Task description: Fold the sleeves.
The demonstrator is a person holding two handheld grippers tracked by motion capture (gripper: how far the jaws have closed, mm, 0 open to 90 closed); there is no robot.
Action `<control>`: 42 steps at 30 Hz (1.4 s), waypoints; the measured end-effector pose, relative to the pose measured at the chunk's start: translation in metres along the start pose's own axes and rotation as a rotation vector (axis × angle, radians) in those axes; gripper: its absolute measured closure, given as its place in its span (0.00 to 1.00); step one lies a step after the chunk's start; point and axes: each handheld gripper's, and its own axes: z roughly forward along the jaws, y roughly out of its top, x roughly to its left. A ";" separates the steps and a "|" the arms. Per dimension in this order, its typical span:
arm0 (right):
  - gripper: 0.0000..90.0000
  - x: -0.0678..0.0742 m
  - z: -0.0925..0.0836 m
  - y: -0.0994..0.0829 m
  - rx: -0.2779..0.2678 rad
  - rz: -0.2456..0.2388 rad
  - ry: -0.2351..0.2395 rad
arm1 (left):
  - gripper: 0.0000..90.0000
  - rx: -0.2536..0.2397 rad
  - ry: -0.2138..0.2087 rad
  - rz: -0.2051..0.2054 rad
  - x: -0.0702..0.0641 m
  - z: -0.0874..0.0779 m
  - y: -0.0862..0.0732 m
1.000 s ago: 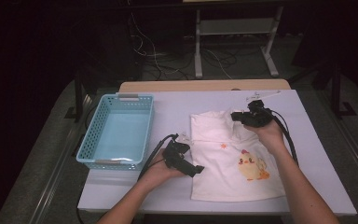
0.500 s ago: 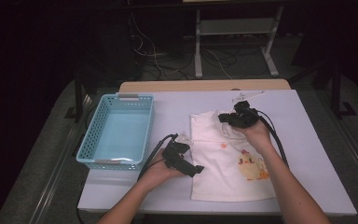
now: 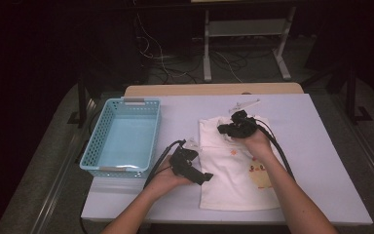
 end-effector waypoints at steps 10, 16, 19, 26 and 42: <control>0.91 0.010 0.018 -0.001 0.042 -0.014 0.023 | 0.00 0.006 -0.002 0.004 0.000 0.000 0.000; 0.89 0.016 0.025 -0.002 0.056 -0.026 0.039 | 0.00 0.005 -0.001 0.001 0.000 0.000 0.000; 0.86 0.018 0.028 -0.002 0.052 -0.025 0.065 | 0.00 0.005 -0.001 -0.001 0.000 0.000 -0.001; 0.64 0.021 0.027 -0.001 0.036 -0.020 0.094 | 0.00 0.006 0.003 -0.002 0.001 -0.001 -0.001; 0.43 0.008 -0.009 -0.001 -0.020 0.025 0.063 | 0.00 0.002 0.006 -0.006 0.002 0.000 -0.001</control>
